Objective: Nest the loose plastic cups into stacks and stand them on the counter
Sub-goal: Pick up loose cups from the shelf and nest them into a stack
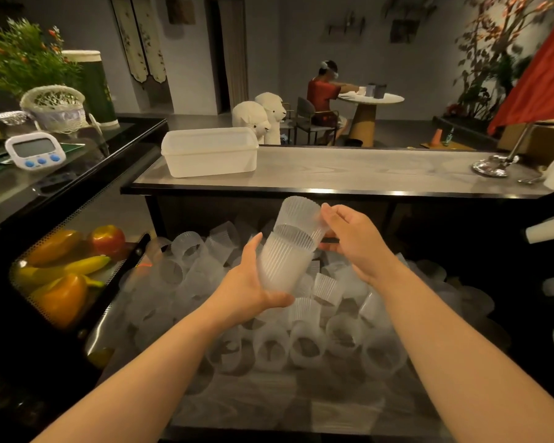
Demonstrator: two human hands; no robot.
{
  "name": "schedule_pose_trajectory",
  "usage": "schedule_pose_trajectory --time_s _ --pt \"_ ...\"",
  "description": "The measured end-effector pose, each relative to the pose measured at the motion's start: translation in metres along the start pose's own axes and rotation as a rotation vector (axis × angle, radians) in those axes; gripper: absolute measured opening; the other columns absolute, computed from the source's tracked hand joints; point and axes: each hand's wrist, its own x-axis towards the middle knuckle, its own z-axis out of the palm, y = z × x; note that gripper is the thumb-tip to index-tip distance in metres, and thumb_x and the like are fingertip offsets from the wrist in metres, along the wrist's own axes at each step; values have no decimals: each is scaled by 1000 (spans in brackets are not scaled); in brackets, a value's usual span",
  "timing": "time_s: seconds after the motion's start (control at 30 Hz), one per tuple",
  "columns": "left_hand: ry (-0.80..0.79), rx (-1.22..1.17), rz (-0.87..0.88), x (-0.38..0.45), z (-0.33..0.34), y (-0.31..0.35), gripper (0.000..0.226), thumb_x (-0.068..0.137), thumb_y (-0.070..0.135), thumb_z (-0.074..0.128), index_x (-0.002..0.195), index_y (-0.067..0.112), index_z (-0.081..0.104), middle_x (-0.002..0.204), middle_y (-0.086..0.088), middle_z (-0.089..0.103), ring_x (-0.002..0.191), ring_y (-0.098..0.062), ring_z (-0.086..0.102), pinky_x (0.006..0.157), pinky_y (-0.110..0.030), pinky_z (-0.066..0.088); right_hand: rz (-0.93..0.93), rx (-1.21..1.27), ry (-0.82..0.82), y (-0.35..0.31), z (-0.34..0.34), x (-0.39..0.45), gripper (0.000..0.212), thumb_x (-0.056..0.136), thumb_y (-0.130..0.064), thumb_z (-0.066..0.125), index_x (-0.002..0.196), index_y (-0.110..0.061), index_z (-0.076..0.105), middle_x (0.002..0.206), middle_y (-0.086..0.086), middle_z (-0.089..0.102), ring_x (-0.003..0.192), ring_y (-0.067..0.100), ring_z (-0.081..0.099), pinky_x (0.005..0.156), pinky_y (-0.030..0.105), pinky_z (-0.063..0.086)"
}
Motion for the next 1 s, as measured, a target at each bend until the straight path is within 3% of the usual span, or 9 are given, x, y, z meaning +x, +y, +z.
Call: schedule_pose_trajectory --time_s 0.23,0.33,0.43,0.53,0.77,0.87,1.0 --pt "18 -18 37 -17 -7 7 123 72 37 89 155 44 -2 131 14 31 106 -11 51 66 -15 47 -57 -205 -9 -8 5 -16 32 101 -40 47 95 -14 66 98 5 68 97 21 65 93 43 55" --pt "43 -36 43 -21 -11 10 119 72 38 88 154 44 3 134 10 35 101 -10 52 64 -15 47 -105 -274 -34 -16 8 -20 27 97 -42 53 92 -19 66 95 0 68 89 17 63 89 35 55" --pt "90 -55 61 -25 -15 14 107 74 37 86 152 42 13 134 7 41 99 -11 54 66 -17 47 -155 -306 -84 -24 18 -26 15 98 -35 54 102 -28 66 102 -11 66 97 6 60 87 27 51" --pt "131 -63 82 -28 -18 18 100 76 34 85 150 41 18 129 7 44 97 -8 54 67 -19 47 -207 -363 -150 -25 28 -30 20 101 -36 48 110 -42 64 108 -22 64 105 0 56 93 24 46" --pt "218 -74 83 -31 -21 14 97 76 46 83 150 41 21 126 10 43 96 -5 53 70 -20 48 -223 -380 -265 -23 35 -31 35 103 -42 40 135 -43 53 129 -27 56 119 -6 48 94 14 37" --pt "252 -115 56 -32 -17 11 94 78 52 79 151 38 22 127 11 42 97 -7 53 68 -19 46 -208 -307 -199 -13 43 -33 41 102 -44 40 143 -42 44 142 -27 45 124 -16 37 95 4 30" --pt "307 -246 8 -34 -10 -2 93 75 48 83 149 33 28 125 12 47 100 -4 52 70 -19 45 -133 -336 113 27 52 -44 34 102 -39 44 134 -33 55 121 -22 58 110 -9 52 85 7 39"
